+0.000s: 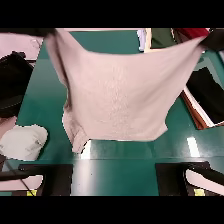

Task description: Fold the shirts.

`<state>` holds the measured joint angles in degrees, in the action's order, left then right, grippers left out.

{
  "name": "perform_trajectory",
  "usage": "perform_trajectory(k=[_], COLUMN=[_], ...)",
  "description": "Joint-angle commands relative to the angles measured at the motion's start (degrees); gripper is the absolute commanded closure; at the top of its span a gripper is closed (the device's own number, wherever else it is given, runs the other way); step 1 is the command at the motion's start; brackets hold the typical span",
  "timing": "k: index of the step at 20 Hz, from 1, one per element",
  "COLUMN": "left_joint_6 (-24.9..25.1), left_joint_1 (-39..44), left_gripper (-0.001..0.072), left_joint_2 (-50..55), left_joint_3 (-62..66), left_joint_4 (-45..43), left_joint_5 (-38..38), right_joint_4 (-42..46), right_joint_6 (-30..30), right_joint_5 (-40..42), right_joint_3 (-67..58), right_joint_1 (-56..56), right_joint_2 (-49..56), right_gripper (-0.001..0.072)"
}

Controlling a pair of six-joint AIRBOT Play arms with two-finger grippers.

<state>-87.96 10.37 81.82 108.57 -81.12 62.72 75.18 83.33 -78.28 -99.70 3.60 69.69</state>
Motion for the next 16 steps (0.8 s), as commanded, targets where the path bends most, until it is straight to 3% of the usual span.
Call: perform_trajectory(k=[1,2,3,4,5,10,16], left_joint_6=[-2.4,-4.0,-4.4,-4.7,-4.6,0.7,2.5], left_joint_1=[-0.9,-1.6,-2.3,-3.4,-4.7,-11.5,-12.5], left_gripper=[0.0684,0.0673,0.0431,0.0205,0.0203,0.0202,0.0202], left_joint_2=[12.5,14.3,15.0,15.0,15.0,10.3,-6.7], left_joint_3=[-1.9,-1.9,-1.9,-1.8,-0.8,-3.2,-38.9], left_joint_4=[0.1,0.3,0.8,1.3,2.4,6.4,6.1], left_joint_5=[1.0,1.4,1.7,2.5,4.7,19.8,10.9], right_joint_4=[-0.5,-0.6,-0.6,-0.6,-0.6,-6.9,-9.7], right_joint_6=[0.2,0.2,0.2,0.2,0.2,-3.5,-5.9], right_joint_5=[4.2,5.3,5.7,5.6,4.8,-2.9,-1.3], right_joint_3=[4.8,4.4,3.2,1.1,-1.2,-2.6,17.4], right_joint_1=[-0.1,-0.1,0.0,0.0,0.0,-0.1,-0.1], right_joint_2=[10.8,13.5,16.0,18.4,20.3,19.9,6.3], right_gripper=[0.0697,0.0695,0.0635,0.0380,0.0330,0.0332,0.0332])
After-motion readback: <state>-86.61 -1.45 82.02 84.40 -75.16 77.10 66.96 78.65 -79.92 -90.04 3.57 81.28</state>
